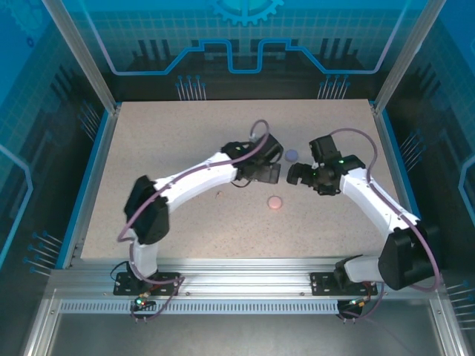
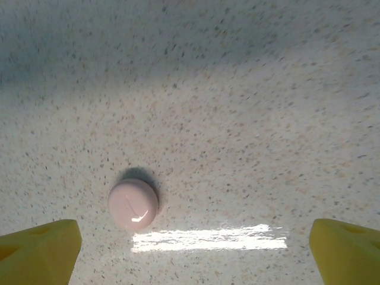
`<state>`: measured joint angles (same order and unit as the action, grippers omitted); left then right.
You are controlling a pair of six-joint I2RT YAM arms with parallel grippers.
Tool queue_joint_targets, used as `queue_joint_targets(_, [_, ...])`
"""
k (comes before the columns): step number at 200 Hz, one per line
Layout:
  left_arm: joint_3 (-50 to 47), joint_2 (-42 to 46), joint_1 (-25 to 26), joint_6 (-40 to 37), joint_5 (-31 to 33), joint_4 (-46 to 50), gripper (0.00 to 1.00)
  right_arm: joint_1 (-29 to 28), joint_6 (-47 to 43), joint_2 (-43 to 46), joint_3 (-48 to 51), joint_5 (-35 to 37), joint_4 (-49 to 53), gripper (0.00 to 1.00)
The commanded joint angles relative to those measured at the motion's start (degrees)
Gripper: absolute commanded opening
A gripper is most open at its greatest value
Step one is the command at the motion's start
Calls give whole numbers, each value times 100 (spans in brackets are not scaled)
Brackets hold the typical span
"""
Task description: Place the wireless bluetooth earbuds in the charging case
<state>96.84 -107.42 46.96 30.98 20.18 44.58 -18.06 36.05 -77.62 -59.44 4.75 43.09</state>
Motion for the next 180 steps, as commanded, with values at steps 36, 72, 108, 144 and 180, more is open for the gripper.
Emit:
queue_joint_targets(36, [-1614, 1483, -918, 393, -355, -1511, 99, -1014, 581, -662, -151, 333, 264, 100])
queue_joint_targets(72, [-2859, 2208, -1540, 799, -1004, -2973, 99, -1539, 1369, -972, -34, -75, -77, 100])
queue_joint_targets(108, [-3276, 2479, -1828, 1296, -979, -3345, 99, -1801, 1965, -1356, 67, -516, -578, 100])
queue_joint_targets(144, [-3282, 2541, -1965, 1404, -1155, -3211, 99, -1854, 2184, -1935, -106, -715, -704, 100])
queue_joint_targets(180, [-3121, 2614, -1963, 1167, -1071, -2925, 99, -1867, 2300, -2310, -266, -792, -836, 100])
